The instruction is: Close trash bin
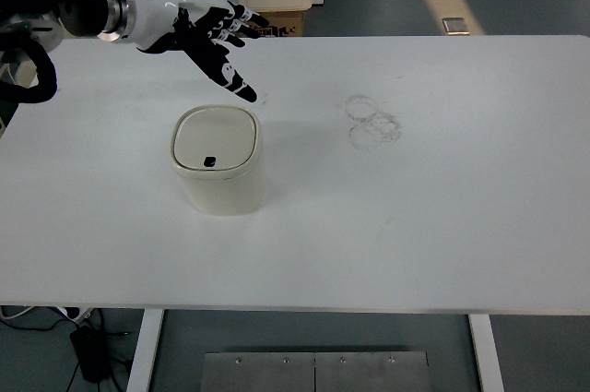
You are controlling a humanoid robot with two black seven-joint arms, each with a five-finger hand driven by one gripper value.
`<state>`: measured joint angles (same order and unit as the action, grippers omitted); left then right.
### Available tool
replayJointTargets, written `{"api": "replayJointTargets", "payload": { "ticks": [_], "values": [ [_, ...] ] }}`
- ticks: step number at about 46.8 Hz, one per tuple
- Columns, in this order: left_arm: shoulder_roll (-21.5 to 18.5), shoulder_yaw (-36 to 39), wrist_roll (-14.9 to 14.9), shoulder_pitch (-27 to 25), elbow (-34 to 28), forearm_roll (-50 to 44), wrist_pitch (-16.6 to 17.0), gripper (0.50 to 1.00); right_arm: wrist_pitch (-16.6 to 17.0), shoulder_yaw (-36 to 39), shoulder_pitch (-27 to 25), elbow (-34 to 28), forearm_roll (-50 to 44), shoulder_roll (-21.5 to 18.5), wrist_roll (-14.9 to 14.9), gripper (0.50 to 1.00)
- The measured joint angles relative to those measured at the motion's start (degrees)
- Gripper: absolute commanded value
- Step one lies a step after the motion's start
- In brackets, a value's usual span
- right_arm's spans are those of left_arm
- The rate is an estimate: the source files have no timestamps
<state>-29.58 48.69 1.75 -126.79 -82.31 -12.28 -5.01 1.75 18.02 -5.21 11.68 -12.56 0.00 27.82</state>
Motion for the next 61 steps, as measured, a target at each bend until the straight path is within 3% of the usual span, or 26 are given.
{"api": "replayJointTargets", "payload": {
  "ticks": [10, 24, 33, 42, 57, 61],
  "values": [
    [-2.85, -5.74, -0.62, 3.67, 12.82, -0.02, -4.15, 1.000, 0.01, -0.01, 0.03, 0.01, 0.00, 0.01, -0.02, 0.991],
    [-11.06, -30.65, -1.04, 21.01, 22.22, 1.01, -4.81, 1.000, 0.00, 0.00, -0.03, 0.01, 0.08, 0.00, 0.03, 0.991],
    [-11.94, -47.15, -7.09, 35.07, 32.76, 1.01, -8.32, 1.000, 0.00, 0.00, -0.03, 0.01, 0.08, 0.00, 0.05, 0.991],
    [-11.91, -58.30, -12.89, 45.86, 39.60, 0.73, -10.66, 1.000, 0.00, 0.00, -0.07, 0.02, 0.08, 0.00, 0.04, 0.991],
    [-11.57, -72.39, -13.80, 63.03, 47.20, -0.54, -10.90, 1.000, 0.01, 0.01, -0.09, 0.01, 0.08, 0.00, 0.03, 0.991],
    [-11.51, -77.07, -14.17, 68.46, 47.67, -2.27, -12.99, 1.000, 0.02, 0.00, -0.06, 0.02, 0.04, 0.00, 0.04, 0.991]
  ]
}}
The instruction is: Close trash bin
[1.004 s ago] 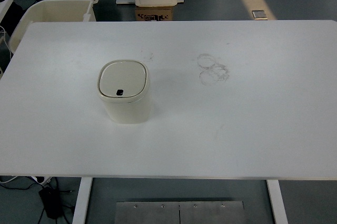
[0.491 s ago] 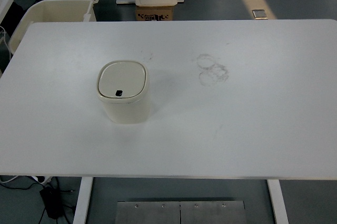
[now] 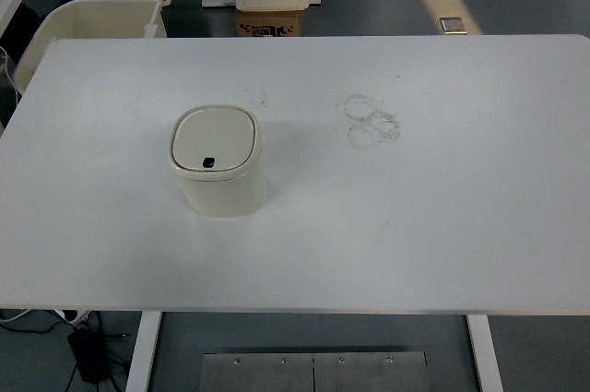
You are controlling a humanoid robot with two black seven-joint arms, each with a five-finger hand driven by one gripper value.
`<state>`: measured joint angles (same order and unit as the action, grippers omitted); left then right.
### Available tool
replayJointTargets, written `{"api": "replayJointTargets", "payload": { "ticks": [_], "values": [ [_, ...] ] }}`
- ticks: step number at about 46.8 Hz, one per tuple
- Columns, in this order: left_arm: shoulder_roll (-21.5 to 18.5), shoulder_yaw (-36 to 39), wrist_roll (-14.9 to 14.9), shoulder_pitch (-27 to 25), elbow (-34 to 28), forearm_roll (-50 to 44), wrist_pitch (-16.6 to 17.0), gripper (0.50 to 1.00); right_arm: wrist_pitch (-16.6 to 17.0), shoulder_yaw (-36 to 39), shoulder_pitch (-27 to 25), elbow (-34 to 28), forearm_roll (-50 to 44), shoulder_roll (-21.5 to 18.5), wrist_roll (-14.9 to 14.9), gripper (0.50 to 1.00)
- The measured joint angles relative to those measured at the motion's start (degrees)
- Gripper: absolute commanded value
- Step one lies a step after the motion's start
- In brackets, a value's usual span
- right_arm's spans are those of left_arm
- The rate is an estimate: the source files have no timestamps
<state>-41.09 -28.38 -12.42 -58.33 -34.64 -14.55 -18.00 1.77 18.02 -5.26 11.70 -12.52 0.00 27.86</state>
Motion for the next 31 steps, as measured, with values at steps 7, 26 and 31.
{"api": "replayJointTargets", "payload": {
  "ticks": [7, 26, 31],
  "values": [
    [1.04, -7.01, -1.04, 8.36, 1.39, -2.31, -3.57, 1.000, -0.01, 0.00, -0.01, 0.00, -0.01, 0.00, 0.00, 0.991],
    [5.49, -9.88, -1.12, 18.08, 3.37, -3.02, -3.70, 1.000, -0.02, 0.00, -0.01, -0.02, 0.04, 0.00, 0.00, 0.991],
    [5.49, -9.88, -1.12, 18.21, 3.49, -2.98, -3.71, 1.000, -0.01, 0.00, 0.01, 0.00, 0.04, 0.00, 0.00, 0.991]
  ]
}}
